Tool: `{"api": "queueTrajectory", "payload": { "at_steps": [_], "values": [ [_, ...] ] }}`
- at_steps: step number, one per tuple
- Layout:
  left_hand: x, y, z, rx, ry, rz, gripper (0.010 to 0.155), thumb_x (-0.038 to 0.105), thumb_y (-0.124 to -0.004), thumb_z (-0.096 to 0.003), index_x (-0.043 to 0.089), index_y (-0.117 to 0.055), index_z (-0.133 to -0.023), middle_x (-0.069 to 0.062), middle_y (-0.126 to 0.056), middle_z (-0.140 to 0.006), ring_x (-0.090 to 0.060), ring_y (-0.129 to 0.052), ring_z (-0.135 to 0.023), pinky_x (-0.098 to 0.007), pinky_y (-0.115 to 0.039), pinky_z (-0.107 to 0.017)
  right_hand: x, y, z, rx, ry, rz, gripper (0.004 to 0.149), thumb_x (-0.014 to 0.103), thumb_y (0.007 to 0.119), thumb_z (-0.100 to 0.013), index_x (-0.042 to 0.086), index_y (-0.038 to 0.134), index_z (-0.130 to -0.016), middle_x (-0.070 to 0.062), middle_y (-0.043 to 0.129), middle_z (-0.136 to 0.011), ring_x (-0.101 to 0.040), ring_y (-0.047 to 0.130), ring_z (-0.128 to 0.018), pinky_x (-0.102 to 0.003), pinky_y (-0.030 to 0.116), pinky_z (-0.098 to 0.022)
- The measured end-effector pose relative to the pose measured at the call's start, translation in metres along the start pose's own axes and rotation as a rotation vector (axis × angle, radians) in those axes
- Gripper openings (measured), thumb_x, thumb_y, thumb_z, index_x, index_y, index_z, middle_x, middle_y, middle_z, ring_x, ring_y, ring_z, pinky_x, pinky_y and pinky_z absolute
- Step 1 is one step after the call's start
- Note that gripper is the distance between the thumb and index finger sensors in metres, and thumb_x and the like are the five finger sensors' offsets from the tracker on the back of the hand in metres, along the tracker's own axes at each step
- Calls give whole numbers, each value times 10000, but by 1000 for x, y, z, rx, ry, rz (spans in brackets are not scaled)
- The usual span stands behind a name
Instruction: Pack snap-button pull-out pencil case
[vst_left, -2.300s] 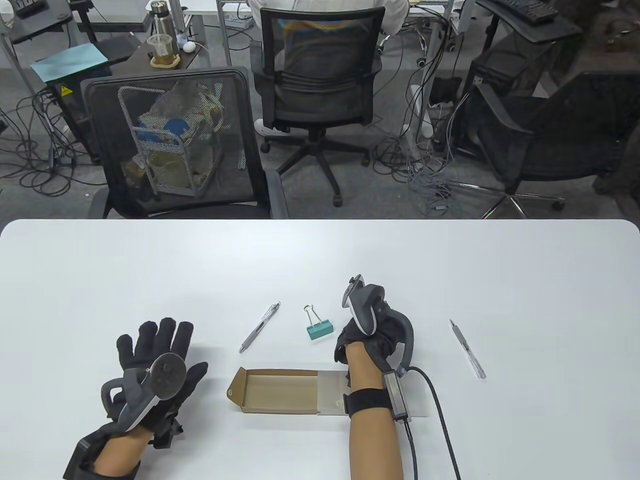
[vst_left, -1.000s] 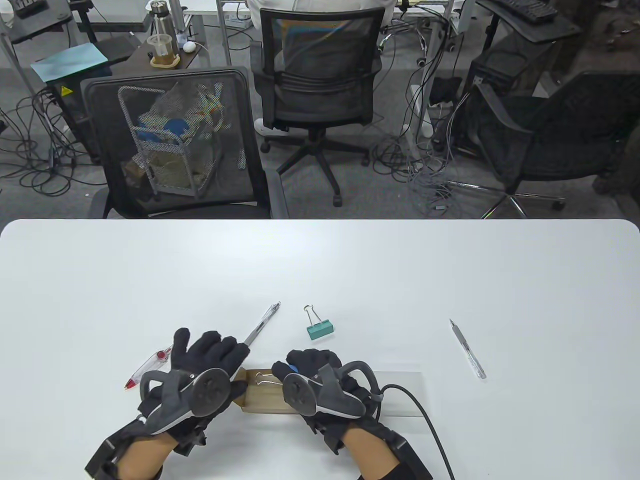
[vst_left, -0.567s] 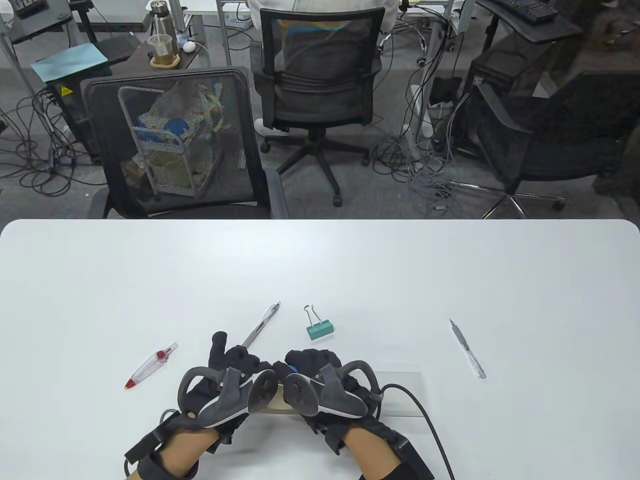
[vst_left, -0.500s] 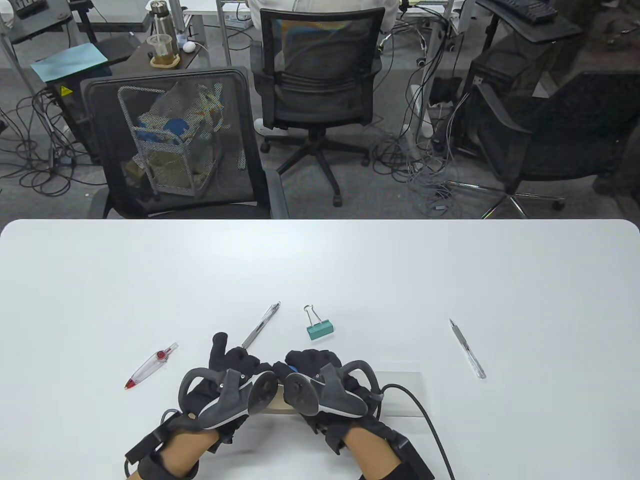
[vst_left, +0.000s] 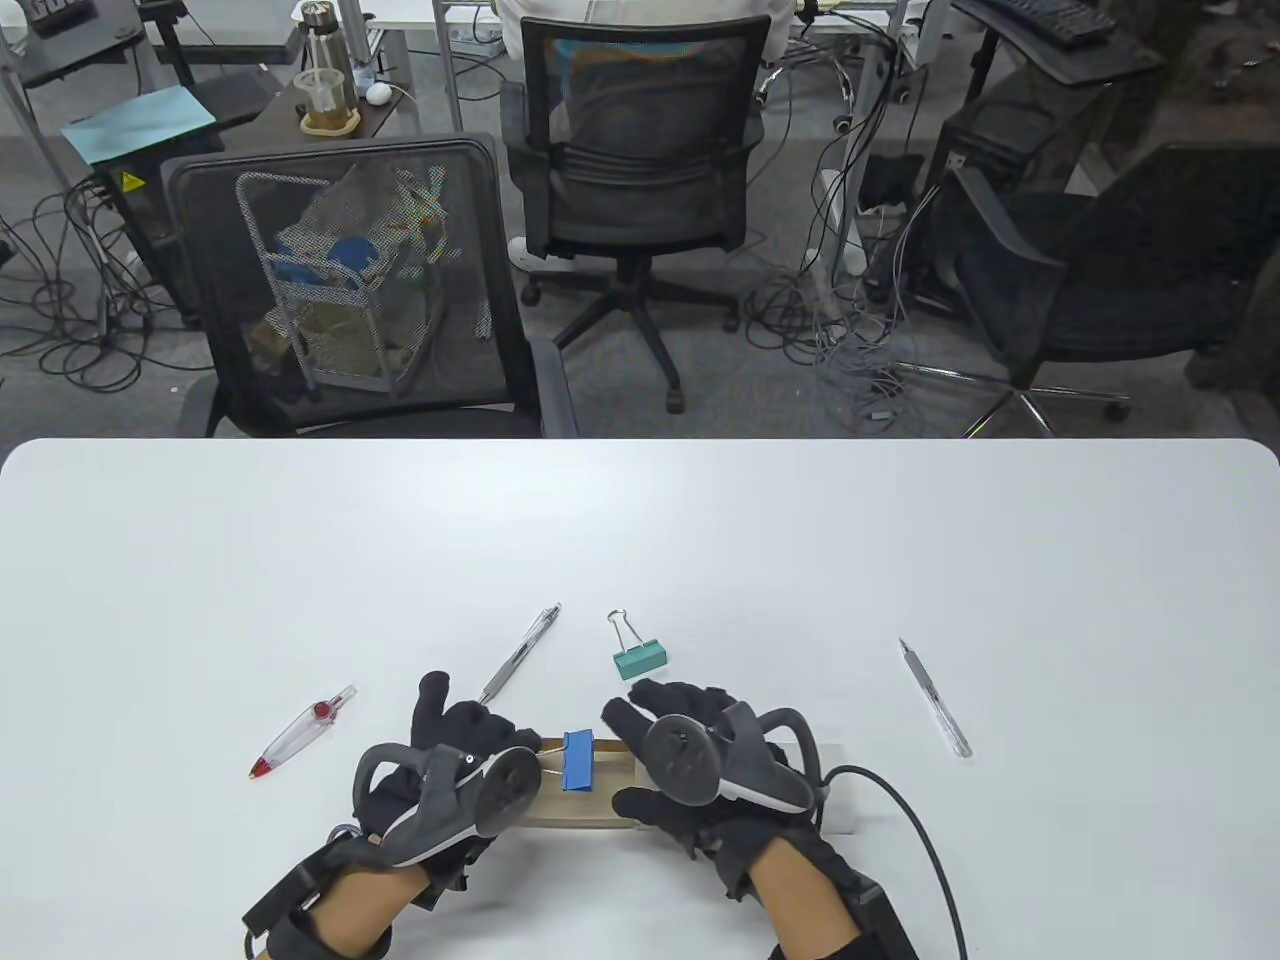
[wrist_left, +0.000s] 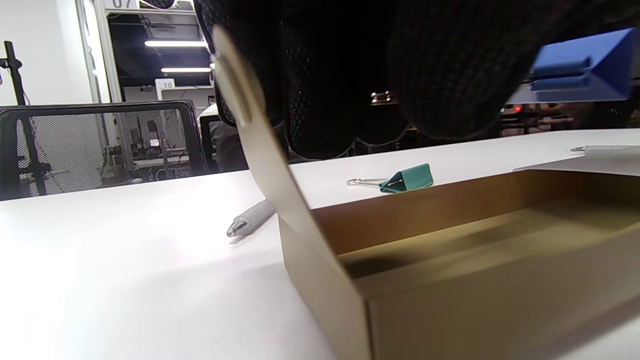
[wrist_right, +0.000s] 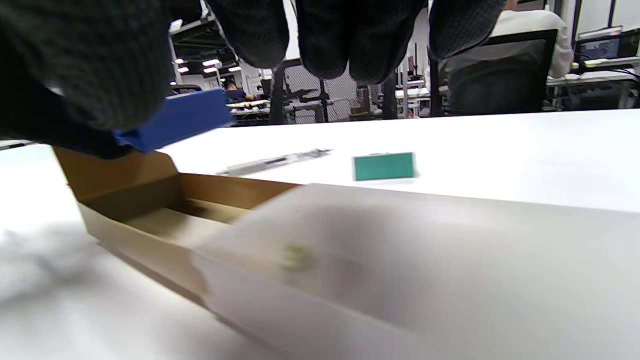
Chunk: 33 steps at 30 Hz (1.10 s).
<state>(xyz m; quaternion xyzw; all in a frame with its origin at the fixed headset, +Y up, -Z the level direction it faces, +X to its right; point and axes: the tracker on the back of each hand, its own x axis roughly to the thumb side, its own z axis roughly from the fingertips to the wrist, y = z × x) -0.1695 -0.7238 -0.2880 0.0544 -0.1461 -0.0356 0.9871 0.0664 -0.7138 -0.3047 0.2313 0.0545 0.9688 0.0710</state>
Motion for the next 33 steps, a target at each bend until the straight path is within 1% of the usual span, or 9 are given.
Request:
{"api": "queueTrajectory", "payload": {
  "at_steps": [2, 6, 9, 13, 16, 19, 23, 28, 33],
  "values": [
    [-1, -1, 0, -4, 3, -1, 507, 483, -919, -314, 357, -943, -805, 109, -1011, -796, -185, -969, -853, -637, -453, -829, -17, 3, 6, 52, 36, -8, 881, 653, 832, -332, 345, 479, -1078, -32, 456, -1197, -348, 537, -1066, -631, 444, -769],
    [0, -2, -1, -19, 9, -9, 508, 483, -918, -315, 356, -942, -806, 109, -1010, -796, -186, -969, -852, -637, -453, -829, -51, 15, 15, 114, 114, 3, 938, 655, 873, -293, 333, 478, -1081, -18, 448, -1205, -351, 507, -1080, -652, 410, -762],
    [0, -3, -1, -23, 10, -16, 507, 483, -918, -315, 357, -942, -806, 109, -1010, -797, -186, -968, -853, -636, -454, -829, -66, 27, 16, 154, 125, -79, 951, 623, 908, -285, 315, 487, -1079, -26, 457, -1198, -358, 498, -1075, -666, 388, -749],
    [1, -1, 0, -29, 13, -25, 508, 483, -919, -315, 359, -941, -807, 109, -1012, -796, -183, -972, -848, -620, -471, -833, -72, 35, 15, 188, 157, -28, 926, 611, 911, -284, 320, 512, -1068, -4, 530, -1178, -338, 551, -1066, -656, 412, -751],
    [2, -1, 0, -34, 15, -36, 507, 484, -919, -314, 360, -942, -806, 110, -1011, -795, -182, -973, -846, -618, -481, -831, -73, 38, 14, 181, 154, -46, 905, 590, 915, -290, 321, 528, -1062, -6, 590, -1152, -331, 605, -1044, -643, 448, -750],
    [7, -1, -2, -43, 20, -65, 504, 483, -924, -313, 360, -945, -801, 106, -1012, -793, -185, -976, -841, -618, -484, -830, -72, 39, 13, 175, 158, -15, 896, 598, 915, -277, 336, 549, -1051, 9, 621, -1139, -319, 652, -1029, -619, 502, -751],
    [25, -3, -7, -63, 4, -151, 499, 486, -931, -307, 365, -950, -792, 108, -1018, -785, -183, -981, -834, -614, -492, -829, -74, 39, 13, 173, 164, -34, 894, 598, 917, -271, 346, 554, -1048, 21, 620, -1139, -312, 653, -1028, -614, 502, -751],
    [51, -10, -21, -136, -13, -220, 500, 490, -934, -306, 363, -950, -789, 107, -1019, -779, -181, -984, -824, -607, -496, -832, -74, 40, 14, 168, 162, -44, 893, 597, 914, -275, 347, 548, -1050, 21, 610, -1141, -316, 642, -1029, -613, 490, -752],
    [71, -13, -32, -137, -23, -206, 499, 493, -935, -302, 360, -952, -783, 101, -1024, -763, -185, -993, -801, -598, -512, -828, -75, 40, 15, 165, 161, -51, 892, 598, 912, -275, 351, 546, -1050, 25, 609, -1141, -314, 639, -1030, -614, 486, -752]
  ]
}}
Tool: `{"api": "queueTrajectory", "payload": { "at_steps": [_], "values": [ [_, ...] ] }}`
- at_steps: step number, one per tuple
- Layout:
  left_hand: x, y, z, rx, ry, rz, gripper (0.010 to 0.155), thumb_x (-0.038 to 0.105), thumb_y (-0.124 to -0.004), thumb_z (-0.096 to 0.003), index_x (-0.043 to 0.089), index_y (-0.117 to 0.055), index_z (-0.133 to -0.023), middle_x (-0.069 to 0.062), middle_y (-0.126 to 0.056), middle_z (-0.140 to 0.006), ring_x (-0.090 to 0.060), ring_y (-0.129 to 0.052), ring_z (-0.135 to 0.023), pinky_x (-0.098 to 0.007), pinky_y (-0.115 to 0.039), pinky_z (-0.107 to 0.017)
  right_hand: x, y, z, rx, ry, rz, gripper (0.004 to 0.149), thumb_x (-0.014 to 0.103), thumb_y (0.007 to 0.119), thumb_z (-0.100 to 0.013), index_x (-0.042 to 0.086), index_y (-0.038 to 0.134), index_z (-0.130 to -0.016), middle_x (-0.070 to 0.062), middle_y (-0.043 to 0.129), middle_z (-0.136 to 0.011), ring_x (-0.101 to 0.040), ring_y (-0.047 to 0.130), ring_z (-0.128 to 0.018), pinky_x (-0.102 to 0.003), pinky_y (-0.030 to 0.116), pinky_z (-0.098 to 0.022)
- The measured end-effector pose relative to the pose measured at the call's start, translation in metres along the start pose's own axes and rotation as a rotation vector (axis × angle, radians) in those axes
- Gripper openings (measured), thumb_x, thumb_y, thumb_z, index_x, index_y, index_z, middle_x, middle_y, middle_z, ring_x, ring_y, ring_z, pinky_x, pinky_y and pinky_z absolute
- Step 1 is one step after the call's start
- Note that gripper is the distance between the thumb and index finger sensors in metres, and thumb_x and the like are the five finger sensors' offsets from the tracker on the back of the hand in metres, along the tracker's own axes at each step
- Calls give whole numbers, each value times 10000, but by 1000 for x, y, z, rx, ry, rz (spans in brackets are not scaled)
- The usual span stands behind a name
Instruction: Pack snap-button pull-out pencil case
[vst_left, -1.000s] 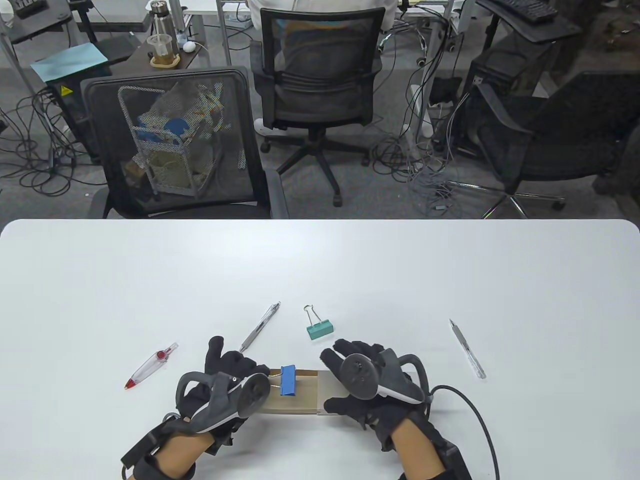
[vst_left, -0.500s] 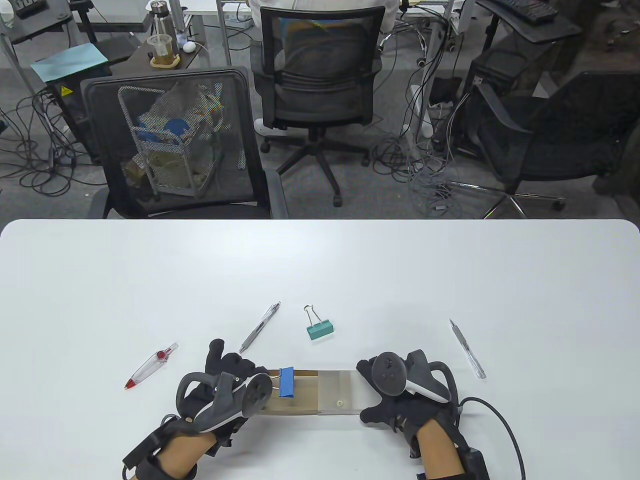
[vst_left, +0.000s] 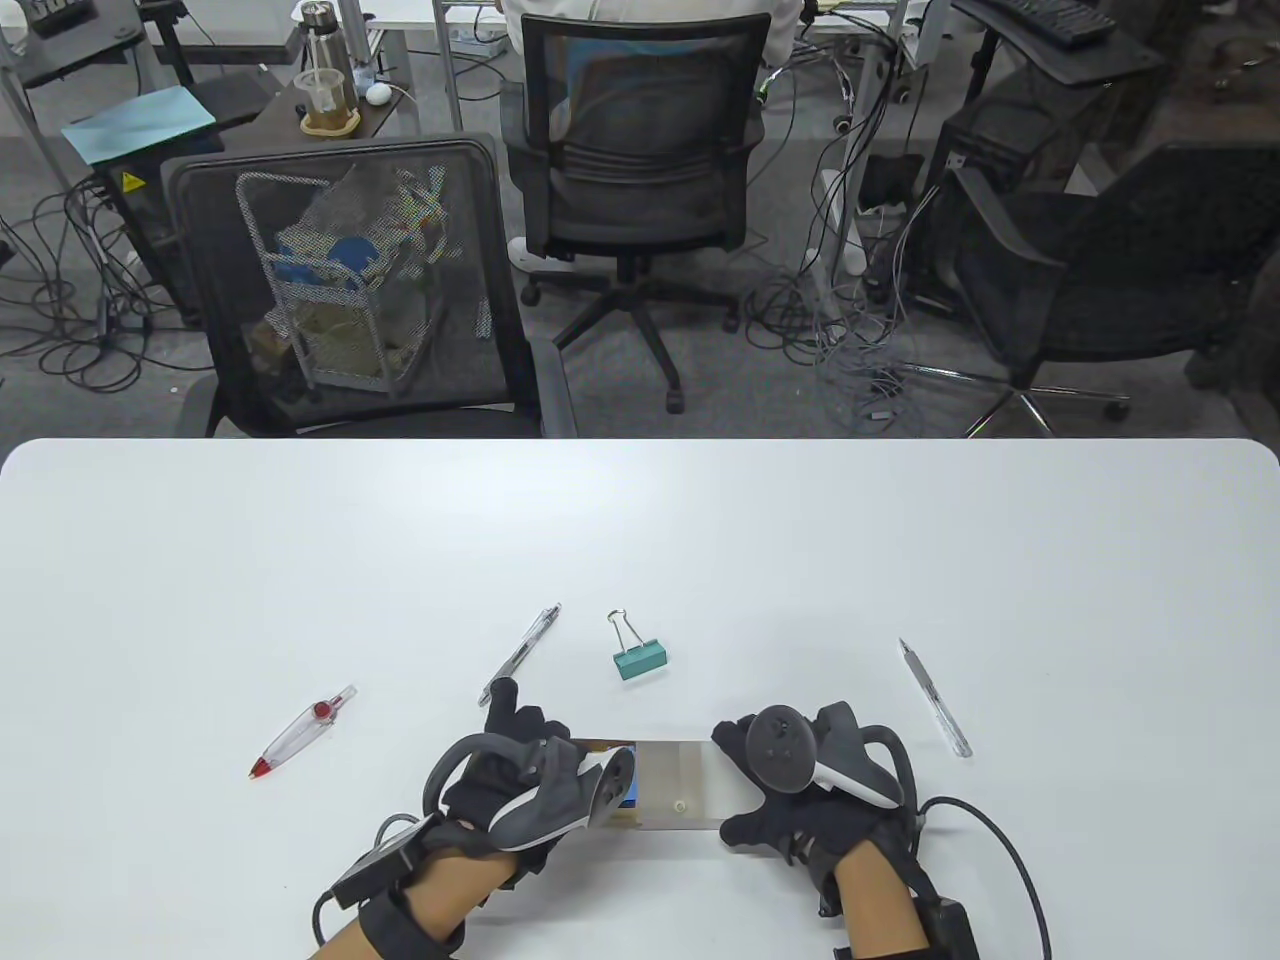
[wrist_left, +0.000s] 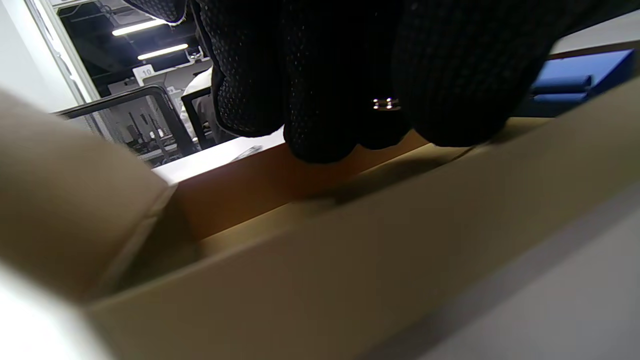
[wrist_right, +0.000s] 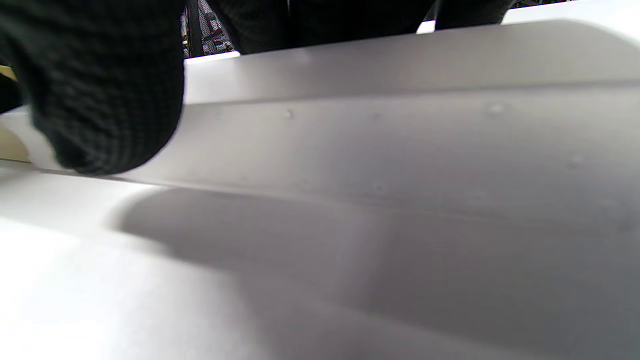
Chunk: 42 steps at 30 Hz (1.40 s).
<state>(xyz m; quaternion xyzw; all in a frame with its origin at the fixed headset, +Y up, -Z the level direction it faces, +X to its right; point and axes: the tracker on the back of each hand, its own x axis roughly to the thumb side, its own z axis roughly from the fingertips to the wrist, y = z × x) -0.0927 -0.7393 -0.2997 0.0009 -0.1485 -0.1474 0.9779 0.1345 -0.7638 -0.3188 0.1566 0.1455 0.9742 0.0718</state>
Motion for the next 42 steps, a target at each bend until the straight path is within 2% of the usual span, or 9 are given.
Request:
{"api": "queueTrajectory", "payload": {
  "at_steps": [7, 13, 21, 27, 32, 36, 38, 42],
  "values": [
    [21, -1, -11, -4, 23, 62, 493, 494, -943, -296, 364, -957, -772, 99, -1023, -755, -190, -990, -794, -582, -533, -820, -1, 0, 0, 1, -6, -10, 893, 595, 913, -274, 348, 547, -1051, 25, 606, -1141, -317, 635, -1030, -616, 479, -753],
    [34, -4, -12, 45, 53, 58, 470, 501, -962, -271, 369, -984, -722, 108, -1027, -724, -201, -980, -773, -573, -539, -814, -1, -1, 0, 4, -9, -15, 895, 592, 913, -274, 345, 547, -1052, 25, 605, -1142, -318, 634, -1030, -618, 475, -753],
    [34, -4, -12, 41, 58, 50, 472, 512, -954, -274, 373, -983, -723, 114, -1026, -732, -191, -977, -782, -576, -535, -813, -2, -1, 0, 6, -8, -23, 895, 595, 913, -273, 348, 546, -1052, 28, 603, -1142, -318, 632, -1030, -614, 469, -755],
    [28, -4, -10, 17, 36, 80, 523, 541, -931, -278, 381, -955, -775, 120, -1003, -778, -184, -953, -821, -577, -522, -818, -3, -1, 0, 8, -6, -32, 896, 595, 915, -273, 351, 544, -1051, 27, 603, -1141, -313, 631, -1030, -611, 465, -755],
    [0, 5, -3, -17, 65, 216, 573, 548, -917, -299, 380, -901, -847, 105, -962, -856, -206, -919, -884, -587, -493, -825, -3, -1, 0, 8, -6, -38, 894, 595, 916, -274, 353, 545, -1051, 28, 600, -1142, -309, 629, -1031, -611, 463, -755],
    [-35, 14, 7, 39, 134, 272, 620, 559, -906, -308, 382, -851, -900, 97, -900, -942, -228, -862, -955, -594, -468, -833, -4, -1, 0, 8, -5, -40, 893, 598, 915, -273, 358, 545, -1049, 33, 601, -1141, -308, 630, -1030, -607, 464, -756],
    [-62, 17, 14, 83, 183, 303, 644, 569, -890, -316, 385, -818, -929, 93, -859, -987, -238, -827, -993, -599, -451, -837, -4, -1, 0, 8, -5, -42, 895, 598, 916, -271, 358, 545, -1049, 34, 601, -1141, -306, 629, -1031, -607, 461, -757],
    [-101, 13, 27, 138, 271, 340, 686, 577, -866, -333, 401, -743, -985, 90, -776, -1065, -251, -748, -1060, -610, -401, -853, -4, -1, 0, 7, -5, -41, 895, 599, 915, -271, 359, 544, -1049, 35, 600, -1141, -307, 626, -1031, -606, 461, -757]
  ]
}}
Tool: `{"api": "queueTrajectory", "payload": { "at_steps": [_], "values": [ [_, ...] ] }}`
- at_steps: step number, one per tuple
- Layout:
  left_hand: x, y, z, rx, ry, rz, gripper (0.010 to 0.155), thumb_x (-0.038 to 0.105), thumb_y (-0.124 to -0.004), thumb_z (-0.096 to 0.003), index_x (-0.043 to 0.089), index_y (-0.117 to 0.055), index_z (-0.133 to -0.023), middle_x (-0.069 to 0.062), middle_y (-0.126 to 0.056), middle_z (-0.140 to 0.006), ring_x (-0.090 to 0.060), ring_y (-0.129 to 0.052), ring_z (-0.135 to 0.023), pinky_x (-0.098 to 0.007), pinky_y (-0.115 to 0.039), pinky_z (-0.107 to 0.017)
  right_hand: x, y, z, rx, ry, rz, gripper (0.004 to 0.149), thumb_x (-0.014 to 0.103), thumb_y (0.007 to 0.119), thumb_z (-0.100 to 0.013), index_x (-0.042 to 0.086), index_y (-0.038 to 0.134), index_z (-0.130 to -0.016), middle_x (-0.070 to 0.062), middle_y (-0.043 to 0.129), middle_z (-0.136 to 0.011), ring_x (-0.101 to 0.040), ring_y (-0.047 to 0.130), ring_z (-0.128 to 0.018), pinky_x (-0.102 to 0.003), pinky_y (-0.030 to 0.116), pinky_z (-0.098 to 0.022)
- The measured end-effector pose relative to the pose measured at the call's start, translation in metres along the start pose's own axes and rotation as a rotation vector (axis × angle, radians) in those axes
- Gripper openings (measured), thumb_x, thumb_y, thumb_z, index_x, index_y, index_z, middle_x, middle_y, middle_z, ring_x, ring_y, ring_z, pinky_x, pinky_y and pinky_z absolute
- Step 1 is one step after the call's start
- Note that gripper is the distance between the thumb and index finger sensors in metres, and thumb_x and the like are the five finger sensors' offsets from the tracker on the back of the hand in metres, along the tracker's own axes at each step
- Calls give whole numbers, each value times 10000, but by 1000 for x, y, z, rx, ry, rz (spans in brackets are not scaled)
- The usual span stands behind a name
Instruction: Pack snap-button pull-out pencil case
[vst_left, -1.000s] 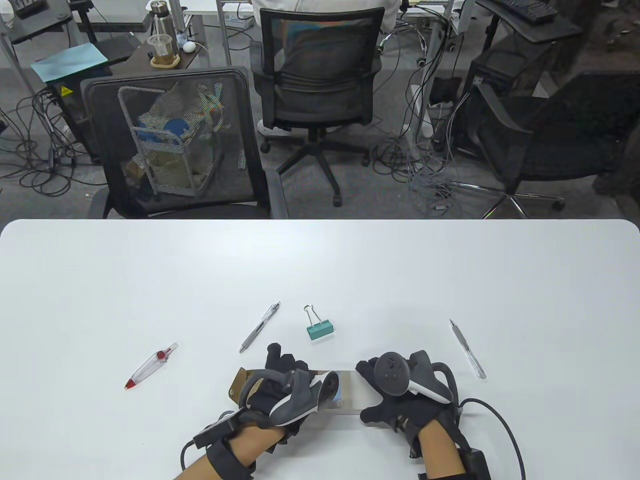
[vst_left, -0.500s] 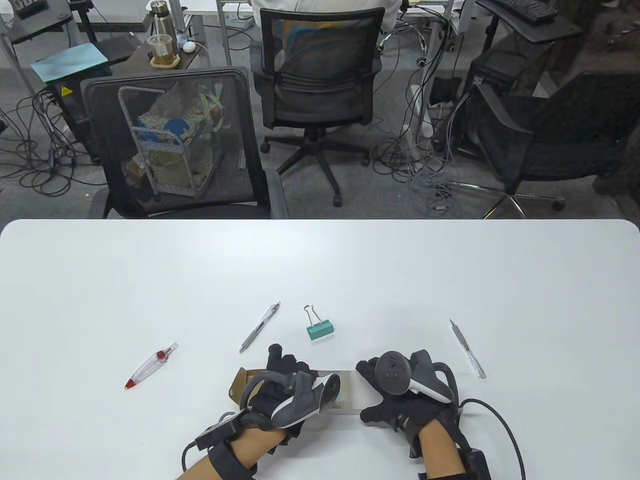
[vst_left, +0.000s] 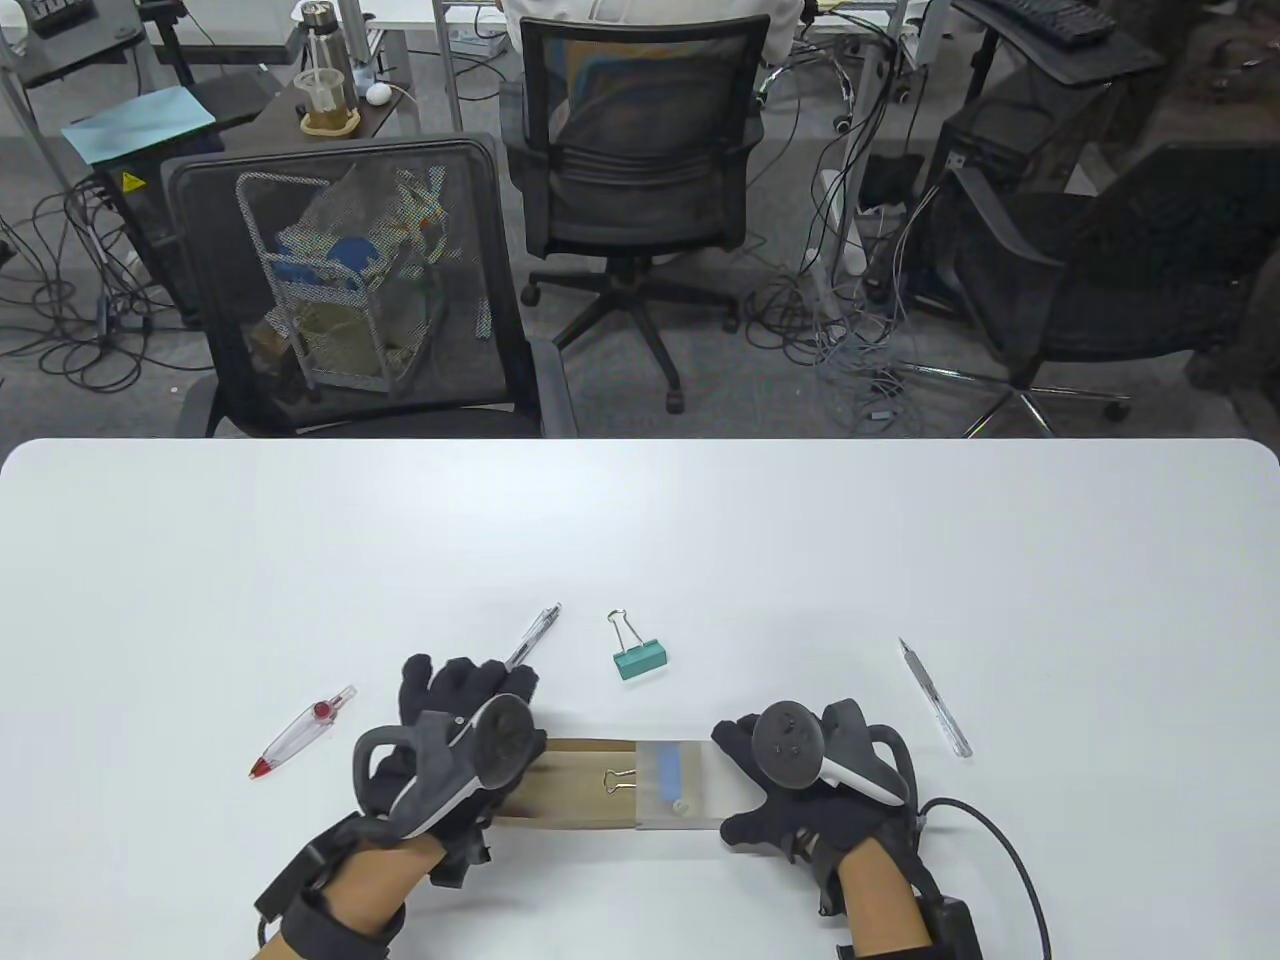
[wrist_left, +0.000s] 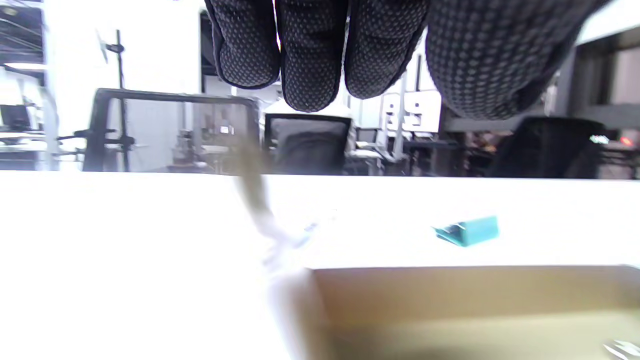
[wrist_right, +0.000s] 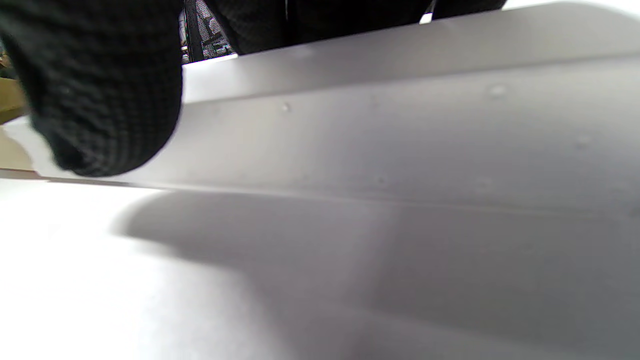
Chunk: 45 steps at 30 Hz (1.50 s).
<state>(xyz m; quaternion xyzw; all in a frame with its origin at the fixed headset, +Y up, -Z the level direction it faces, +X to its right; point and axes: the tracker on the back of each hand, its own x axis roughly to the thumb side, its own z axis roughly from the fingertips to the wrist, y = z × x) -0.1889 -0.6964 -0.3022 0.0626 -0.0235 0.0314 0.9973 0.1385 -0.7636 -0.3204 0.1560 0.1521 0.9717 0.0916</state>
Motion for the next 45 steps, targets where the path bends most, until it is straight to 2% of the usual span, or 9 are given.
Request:
{"api": "queueTrajectory", "payload": {
  "at_steps": [4, 6, 8, 12, 28, 34, 36, 40, 45],
  "values": [
    [-43, -2, 2, 11, 85, 12, 739, 591, -847, -342, 426, -655, -1036, 92, -670, -1140, -261, -635, -1134, -623, -347, -861, 0, 0, 0, 0, 3, -3, 893, 600, 915, -271, 364, 542, -1048, 40, 596, -1141, -303, 623, -1032, -602, 456, -757],
    [-59, -8, 3, -9, 123, -13, 812, 616, -828, -343, 465, -527, -1082, 101, -515, -1207, -277, -481, -1189, -640, -257, -857, 0, 0, 0, -1, 3, -4, 894, 601, 915, -271, 363, 541, -1047, 42, 595, -1141, -301, 623, -1033, -601, 455, -758],
    [-70, -13, 4, 2, 139, -33, 854, 638, -814, -338, 483, -453, -1096, 115, -431, -1229, -275, -394, -1210, -644, -218, -856, -1, 0, 0, -1, 3, -4, 893, 600, 915, -271, 363, 542, -1047, 42, 593, -1142, -301, 621, -1033, -600, 454, -758],
    [-85, -19, 5, 7, 150, -18, 870, 650, -806, -333, 489, -423, -1098, 119, -402, -1233, -270, -357, -1215, -644, -205, -854, -1, 0, 1, -1, 2, -6, 893, 601, 913, -274, 363, 538, -1048, 44, 590, -1143, -300, 617, -1035, -600, 450, -758],
    [-92, -20, 13, 1, 146, 19, 878, 662, -799, -329, 486, -416, -1099, 114, -406, -1230, -280, -372, -1208, -653, -210, -842, 2, -7, -1, 45, 25, -42, 916, 625, 893, -288, 317, 521, -1066, -1, 550, -1167, -350, 558, -1056, -641, 418, -748],
    [-88, -19, 14, 14, 128, -1, 880, 664, -798, -328, 485, -415, -1100, 116, -407, -1230, -279, -372, -1209, -655, -206, -840, 33, -27, -9, -79, 47, -57, 897, 609, 874, -328, 288, 501, -1077, -40, 522, -1177, -357, 551, -1057, -632, 438, -749],
    [-88, -20, 14, -2, 128, -14, 880, 664, -798, -329, 487, -413, -1100, 115, -401, -1232, -281, -366, -1209, -655, -204, -840, 52, -34, -19, -140, 74, 5, 885, 608, 871, -328, 293, 512, -1072, -38, 540, -1172, -346, 576, -1050, -620, 464, -748],
    [-89, -20, 14, 4, 131, -9, 881, 662, -800, -329, 486, -412, -1101, 113, -404, -1232, -282, -367, -1209, -656, -199, -840, 86, -47, -46, -212, 234, 106, 886, 642, 849, -315, 323, 511, -1070, -15, 560, -1175, -319, 606, -1055, -595, 487, -770],
    [-92, -19, 14, 6, 131, 9, 879, 663, -799, -329, 486, -417, -1100, 115, -404, -1232, -282, -367, -1209, -656, -199, -840, 104, -54, -84, -188, 469, -10, 875, 664, 845, -309, 361, 527, -1066, 12, 591, -1178, -295, 624, -1066, -590, 505, -796]
  ]
}}
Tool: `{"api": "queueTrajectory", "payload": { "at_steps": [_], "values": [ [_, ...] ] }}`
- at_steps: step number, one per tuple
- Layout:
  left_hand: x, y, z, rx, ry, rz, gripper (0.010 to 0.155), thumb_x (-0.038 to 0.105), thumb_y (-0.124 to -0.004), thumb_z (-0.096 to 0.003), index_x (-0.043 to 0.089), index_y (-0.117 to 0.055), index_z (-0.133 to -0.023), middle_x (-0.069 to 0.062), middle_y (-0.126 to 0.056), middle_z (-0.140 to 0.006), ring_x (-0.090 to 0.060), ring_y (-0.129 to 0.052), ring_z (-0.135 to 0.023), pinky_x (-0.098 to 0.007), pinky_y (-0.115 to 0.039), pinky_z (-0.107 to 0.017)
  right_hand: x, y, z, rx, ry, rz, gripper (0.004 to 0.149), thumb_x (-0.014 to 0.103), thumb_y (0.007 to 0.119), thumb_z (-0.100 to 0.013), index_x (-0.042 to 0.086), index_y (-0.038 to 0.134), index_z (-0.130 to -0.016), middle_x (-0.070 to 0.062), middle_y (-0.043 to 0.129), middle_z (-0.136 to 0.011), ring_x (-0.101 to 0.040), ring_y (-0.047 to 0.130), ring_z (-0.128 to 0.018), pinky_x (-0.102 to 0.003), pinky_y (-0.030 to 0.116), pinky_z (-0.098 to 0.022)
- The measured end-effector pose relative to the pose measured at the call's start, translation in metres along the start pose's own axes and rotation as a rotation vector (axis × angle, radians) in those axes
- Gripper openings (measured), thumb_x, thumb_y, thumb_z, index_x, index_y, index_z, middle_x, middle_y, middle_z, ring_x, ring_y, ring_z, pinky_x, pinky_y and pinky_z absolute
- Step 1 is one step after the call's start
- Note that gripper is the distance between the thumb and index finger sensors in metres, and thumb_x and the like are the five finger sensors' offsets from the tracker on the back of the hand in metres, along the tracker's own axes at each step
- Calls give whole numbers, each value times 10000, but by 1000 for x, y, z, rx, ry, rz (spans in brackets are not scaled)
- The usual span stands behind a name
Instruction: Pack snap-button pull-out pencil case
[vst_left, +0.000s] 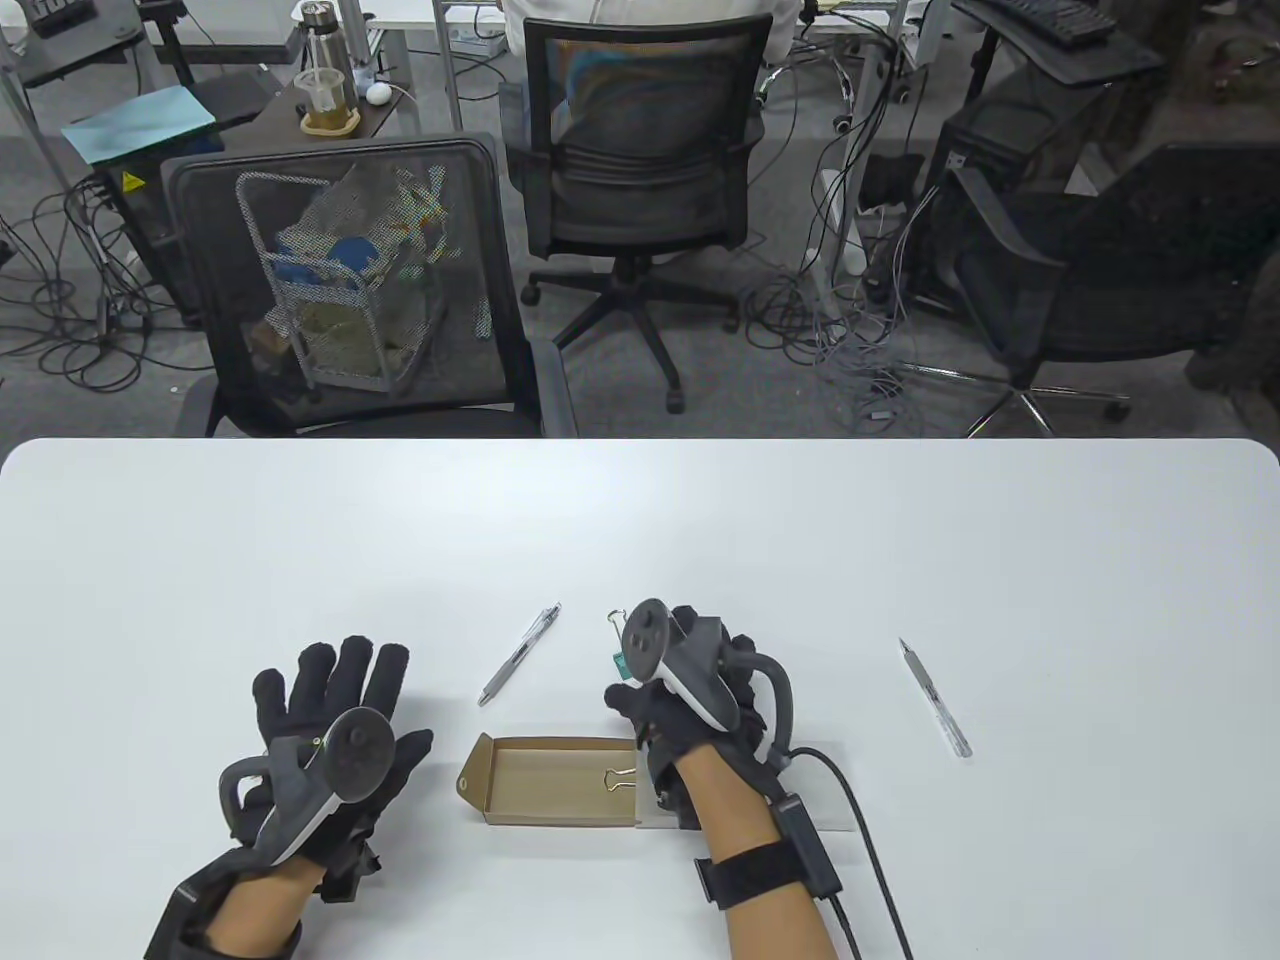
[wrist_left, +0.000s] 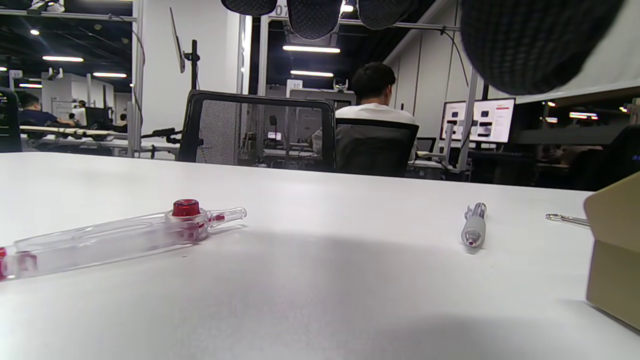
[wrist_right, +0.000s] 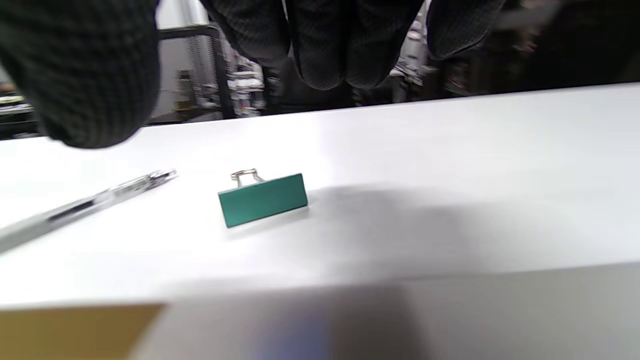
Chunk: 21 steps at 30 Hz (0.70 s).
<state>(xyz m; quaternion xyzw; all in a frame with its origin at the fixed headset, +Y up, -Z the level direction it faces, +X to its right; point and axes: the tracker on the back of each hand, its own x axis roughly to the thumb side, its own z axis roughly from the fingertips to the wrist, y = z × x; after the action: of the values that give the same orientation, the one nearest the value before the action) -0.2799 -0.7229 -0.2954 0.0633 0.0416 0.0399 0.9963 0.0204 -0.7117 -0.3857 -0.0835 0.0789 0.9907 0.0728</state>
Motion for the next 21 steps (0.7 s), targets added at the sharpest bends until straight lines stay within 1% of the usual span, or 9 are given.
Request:
{"api": "queueTrajectory", "payload": {
  "at_steps": [2, 6, 10, 18, 19, 21],
  "values": [
    [-1, 0, 0, 1, 2, 0, 880, 662, -800, -329, 485, -416, -1100, 113, -405, -1232, -282, -367, -1209, -656, -200, -839, 8, 2, -11, 19, 46, 25, 874, 670, 841, -309, 350, 538, -1064, 4, 613, -1167, -300, 644, -1052, -585, 518, -789],
    [-2, 0, 0, 2, 2, 4, 880, 662, -801, -329, 486, -416, -1100, 114, -406, -1231, -283, -367, -1210, -657, -200, -839, 23, 11, -29, 26, 122, 153, 850, 673, 841, -307, 339, 588, -1046, 1, 670, -1135, -302, 695, -1017, -571, 541, -777],
    [-2, -1, -1, -9, 1, 3, 881, 663, -801, -329, 485, -416, -1101, 115, -409, -1231, -282, -370, -1209, -658, -200, -838, 32, 22, -42, 93, 179, 211, 834, 670, 848, -303, 324, 628, -1029, -9, 720, -1103, -306, 738, -984, -563, 562, -763],
    [-3, -1, -2, -25, 7, 6, 880, 662, -801, -329, 485, -415, -1100, 112, -409, -1230, -284, -369, -1208, -658, -199, -838, 41, 32, -51, 96, 205, 259, 756, 634, 873, -309, 319, 713, -977, 11, 852, -986, -269, 844, -890, -547, 619, -736],
    [-3, -1, -1, -27, 9, 5, 881, 662, -801, -330, 485, -414, -1101, 112, -408, -1231, -283, -368, -1209, -658, -198, -838, 41, 32, -50, 96, 210, 258, 742, 627, 880, -307, 322, 726, -967, 46, 863, -972, -264, 853, -881, -547, 625, -734],
    [-3, -1, -2, -31, 10, 5, 881, 662, -801, -329, 486, -414, -1101, 113, -407, -1231, -284, -367, -1209, -659, -196, -838, 41, 30, -48, 73, 206, 274, 729, 625, 885, -302, 322, 748, -950, 45, 883, -948, -259, 874, -859, -547, 639, -727]
  ]
}}
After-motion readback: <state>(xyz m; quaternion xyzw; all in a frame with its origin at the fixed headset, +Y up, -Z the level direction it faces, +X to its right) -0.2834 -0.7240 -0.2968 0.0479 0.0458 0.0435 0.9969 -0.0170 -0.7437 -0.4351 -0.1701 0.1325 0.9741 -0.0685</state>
